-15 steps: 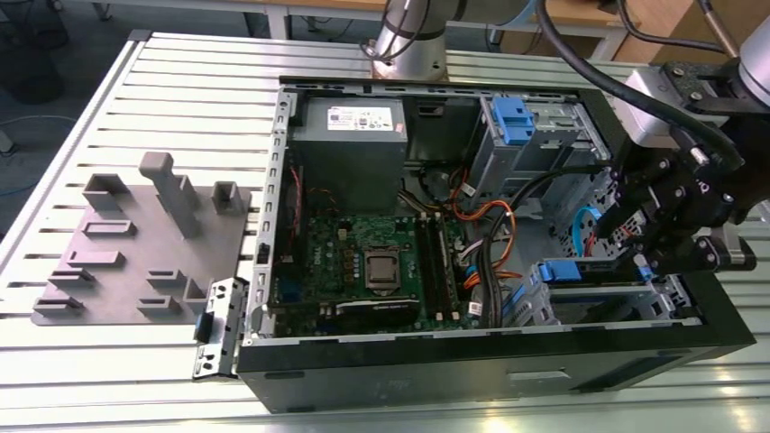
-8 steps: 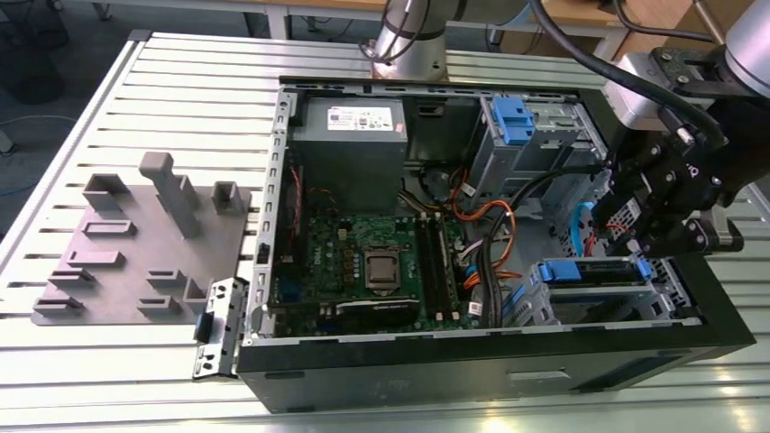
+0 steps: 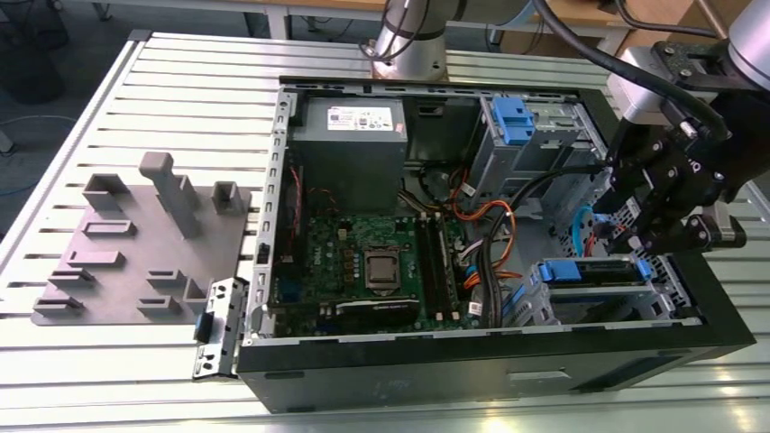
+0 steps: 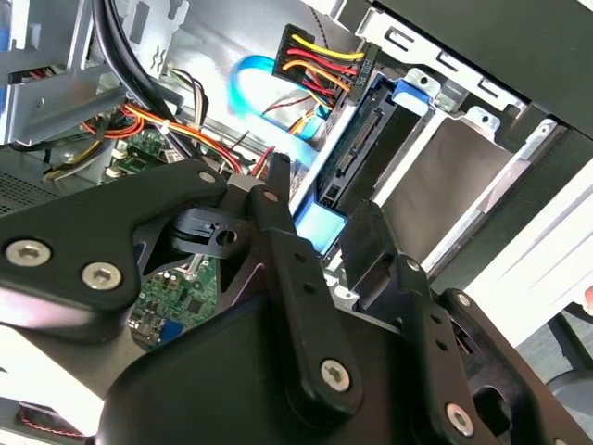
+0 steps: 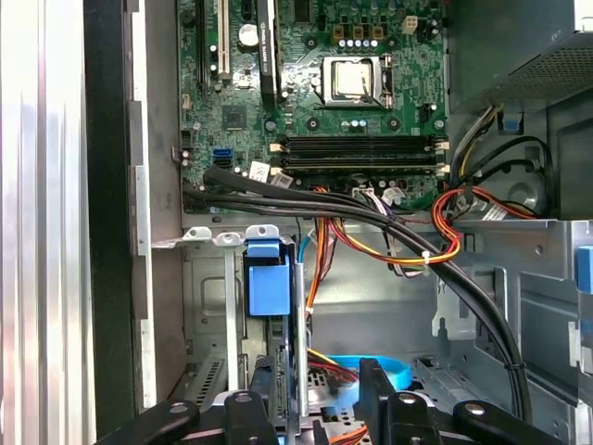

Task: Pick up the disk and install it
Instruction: 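Insert the first disk wire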

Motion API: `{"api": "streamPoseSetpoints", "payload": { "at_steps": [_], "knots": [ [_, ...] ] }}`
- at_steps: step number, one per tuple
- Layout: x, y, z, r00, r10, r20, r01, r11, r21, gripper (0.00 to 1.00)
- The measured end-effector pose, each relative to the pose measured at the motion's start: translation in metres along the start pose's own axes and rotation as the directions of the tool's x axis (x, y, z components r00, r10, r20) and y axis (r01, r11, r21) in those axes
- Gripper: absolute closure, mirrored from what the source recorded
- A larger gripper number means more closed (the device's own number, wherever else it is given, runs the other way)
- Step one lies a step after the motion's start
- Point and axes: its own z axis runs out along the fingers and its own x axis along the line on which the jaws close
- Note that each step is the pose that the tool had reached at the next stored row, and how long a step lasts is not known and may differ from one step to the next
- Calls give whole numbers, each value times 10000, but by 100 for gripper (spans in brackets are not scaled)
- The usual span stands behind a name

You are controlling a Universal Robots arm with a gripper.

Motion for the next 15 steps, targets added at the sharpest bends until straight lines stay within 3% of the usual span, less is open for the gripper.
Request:
{"api": "streamPoseSetpoints", "payload": {
  "at_steps": [4, 12, 15],
  "knots": [
    [-3, -6, 6, 10000, 0, -2, 0, 10000, 0, 51],
    [-4, -84, 74, 10000, 8, 1, -8, 10000, 0, 51],
    [-1, -87, 106, 10000, 18, 1, -18, 10000, 1, 51]
  ]
}}
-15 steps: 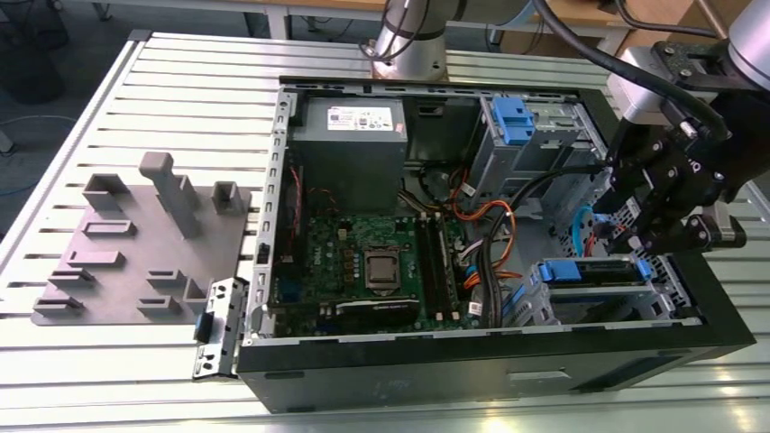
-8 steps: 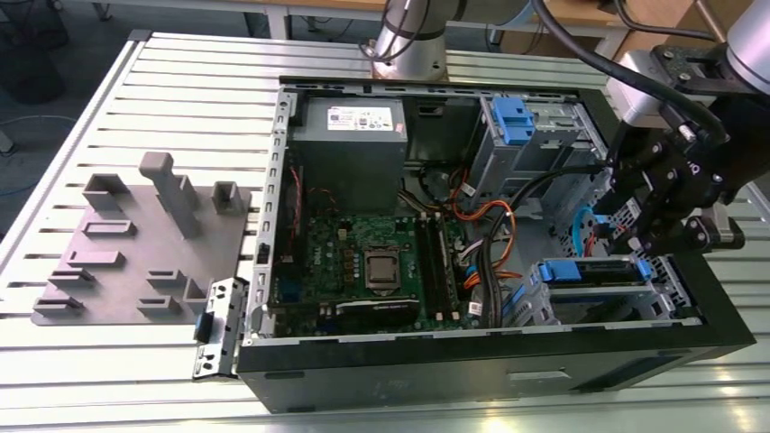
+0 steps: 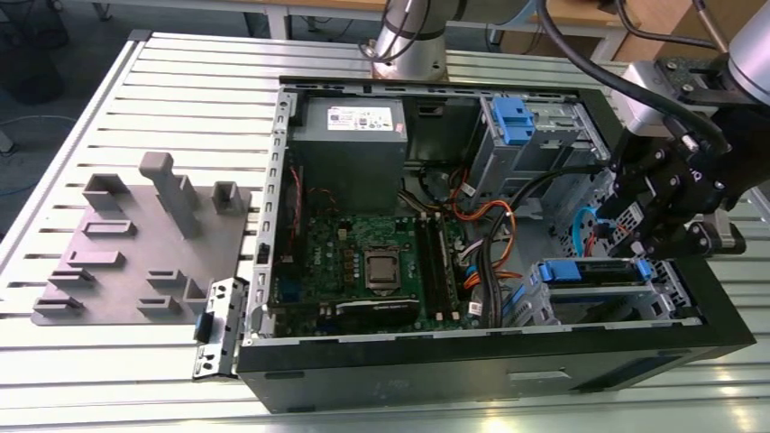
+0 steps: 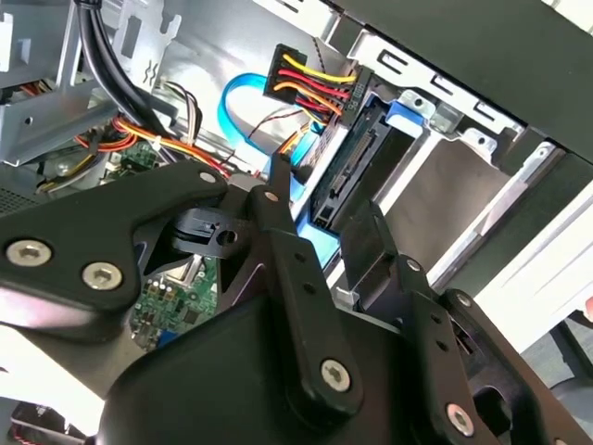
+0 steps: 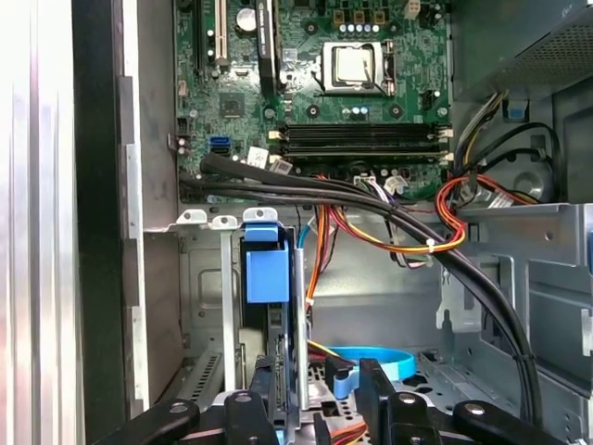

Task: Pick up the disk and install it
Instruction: 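Insert the first disk wire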

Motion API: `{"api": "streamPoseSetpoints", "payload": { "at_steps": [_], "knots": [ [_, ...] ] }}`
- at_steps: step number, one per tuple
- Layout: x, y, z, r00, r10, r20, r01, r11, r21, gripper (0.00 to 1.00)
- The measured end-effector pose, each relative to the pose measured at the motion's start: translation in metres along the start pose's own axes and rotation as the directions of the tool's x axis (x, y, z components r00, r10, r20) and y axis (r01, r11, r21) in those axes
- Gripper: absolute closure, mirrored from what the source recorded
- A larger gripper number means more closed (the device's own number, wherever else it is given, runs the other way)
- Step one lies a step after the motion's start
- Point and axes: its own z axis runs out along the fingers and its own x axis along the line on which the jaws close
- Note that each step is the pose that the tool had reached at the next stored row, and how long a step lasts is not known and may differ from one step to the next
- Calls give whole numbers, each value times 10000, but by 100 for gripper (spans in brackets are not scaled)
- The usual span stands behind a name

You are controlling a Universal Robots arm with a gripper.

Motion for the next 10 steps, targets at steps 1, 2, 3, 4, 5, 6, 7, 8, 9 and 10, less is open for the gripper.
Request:
{"api": "streamPoseSetpoints", "payload": {
  "at_steps": [1, 2, 3, 4, 5, 6, 7, 8, 9, 10],
  "knots": [
    [1, 0, 13, 10000, 1, 0, -1, 10000, 0, 51],
    [1, -1, 24, 10000, 2, 0, -2, 10000, 0, 51],
    [1, -1, 30, 10000, 5, -1, -5, 10000, 1, 51],
    [1, -1, 30, 10000, 6, -3, -6, 10000, 0, 51],
    [1, -1, 30, 10000, 6, -2, -6, 10000, 0, 51],
    [2, -1, 30, 10000, 6, -3, -6, 10000, 1, 51],
    [2, -1, 31, 10000, 6, -1, -6, 10000, 0, 51],
    [2, -1, 31, 10000, 6, -1, -6, 10000, 0, 51],
    [2, -1, 32, 10000, 6, 0, -6, 10000, 0, 51],
    [2, -1, 32, 10000, 6, 0, -6, 10000, 0, 51]
  ]
}}
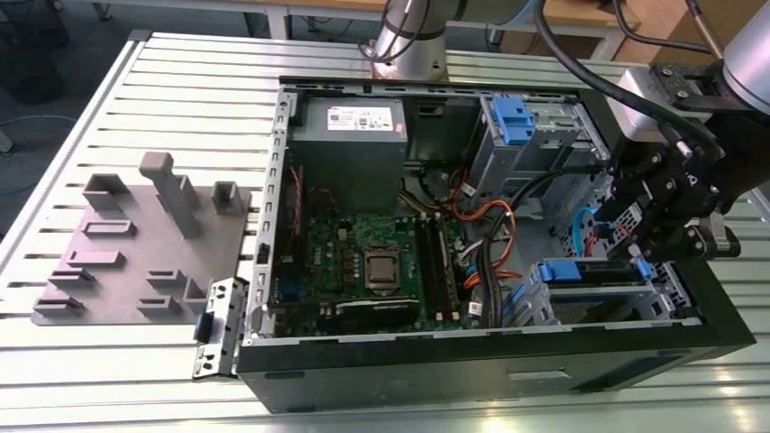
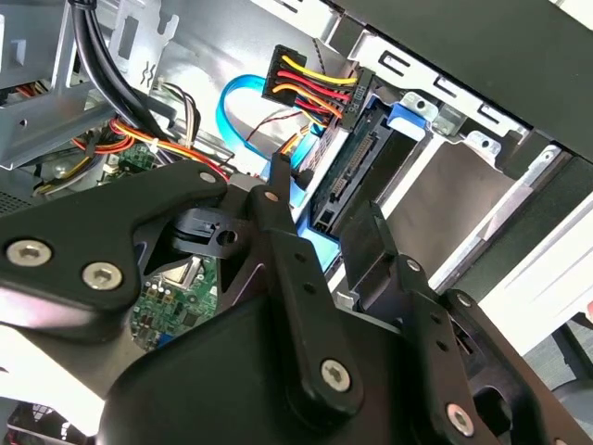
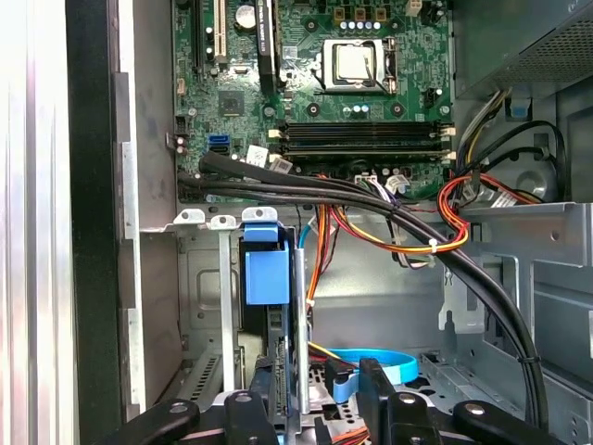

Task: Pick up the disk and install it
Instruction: 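Insert the first disk wire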

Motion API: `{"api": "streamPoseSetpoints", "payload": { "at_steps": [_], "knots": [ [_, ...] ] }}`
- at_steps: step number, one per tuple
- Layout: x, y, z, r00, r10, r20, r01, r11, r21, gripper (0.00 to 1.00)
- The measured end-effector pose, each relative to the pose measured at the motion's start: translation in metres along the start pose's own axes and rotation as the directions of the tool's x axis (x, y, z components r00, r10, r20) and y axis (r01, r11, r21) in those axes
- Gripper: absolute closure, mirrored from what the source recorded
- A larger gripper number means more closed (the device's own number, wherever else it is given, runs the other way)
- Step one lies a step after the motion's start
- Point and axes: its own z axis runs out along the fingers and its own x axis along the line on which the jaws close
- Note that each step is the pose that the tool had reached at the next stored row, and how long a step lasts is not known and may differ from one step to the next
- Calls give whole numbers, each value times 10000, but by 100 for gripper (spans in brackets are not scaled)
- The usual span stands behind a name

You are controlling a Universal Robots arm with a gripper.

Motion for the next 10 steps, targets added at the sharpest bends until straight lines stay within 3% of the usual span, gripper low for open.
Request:
{"api": "streamPoseSetpoints", "payload": {
  "at_steps": [6, 8, 10],
  "knots": [
    [0, 0, 0, 10000, 0, 0, 0, 10000, 0, 52],
    [0, 0, 1, 10000, 0, 0, 0, 10000, 0, 65],
    [0, 0, 1, 10000, 0, 0, 0, 10000, 0, 71]
  ]
}}
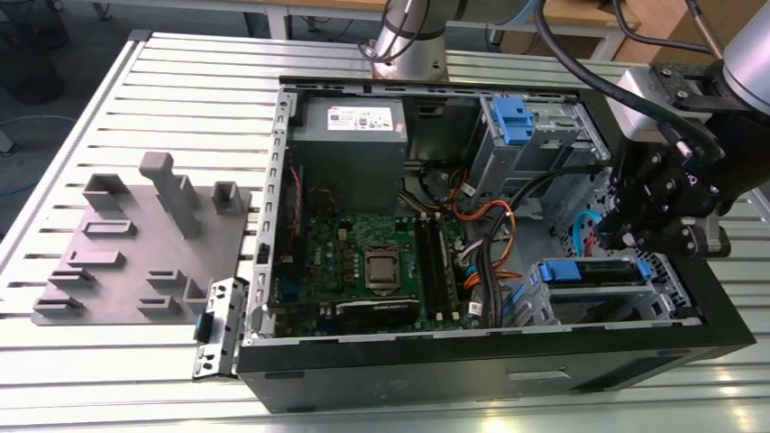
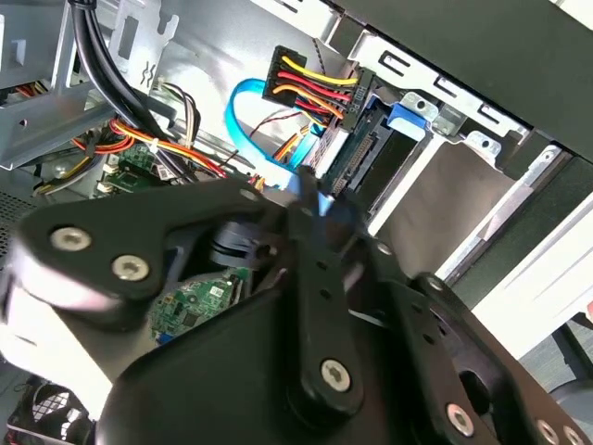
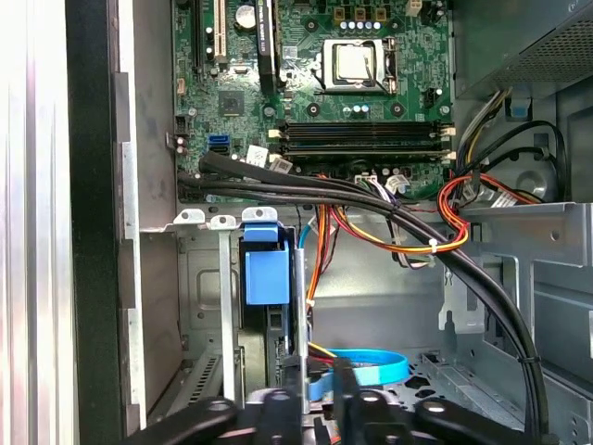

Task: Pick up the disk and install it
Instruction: 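Insert the first disk wire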

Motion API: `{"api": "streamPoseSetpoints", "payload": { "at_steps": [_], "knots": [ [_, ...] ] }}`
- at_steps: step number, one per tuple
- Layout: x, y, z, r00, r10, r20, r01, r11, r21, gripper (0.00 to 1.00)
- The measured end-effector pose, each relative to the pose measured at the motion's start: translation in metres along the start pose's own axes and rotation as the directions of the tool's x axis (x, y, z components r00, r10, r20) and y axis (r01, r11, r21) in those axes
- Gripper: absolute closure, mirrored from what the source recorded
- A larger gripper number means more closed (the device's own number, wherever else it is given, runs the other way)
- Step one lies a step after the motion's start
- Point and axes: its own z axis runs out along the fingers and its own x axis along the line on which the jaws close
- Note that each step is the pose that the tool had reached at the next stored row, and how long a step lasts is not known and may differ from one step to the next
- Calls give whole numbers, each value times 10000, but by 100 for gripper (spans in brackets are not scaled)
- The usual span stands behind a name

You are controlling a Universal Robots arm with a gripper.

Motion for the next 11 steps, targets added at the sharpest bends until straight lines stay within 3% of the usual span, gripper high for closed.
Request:
{"api": "streamPoseSetpoints", "payload": {
  "at_steps": [4, 11],
  "knots": [
    [0, 0, 0, 10000, 0, 0, 0, 10000, 0, 84],
    [3, 0, 3, 10000, 0, 4, 0, 10000, 0, 84]
  ]
}}
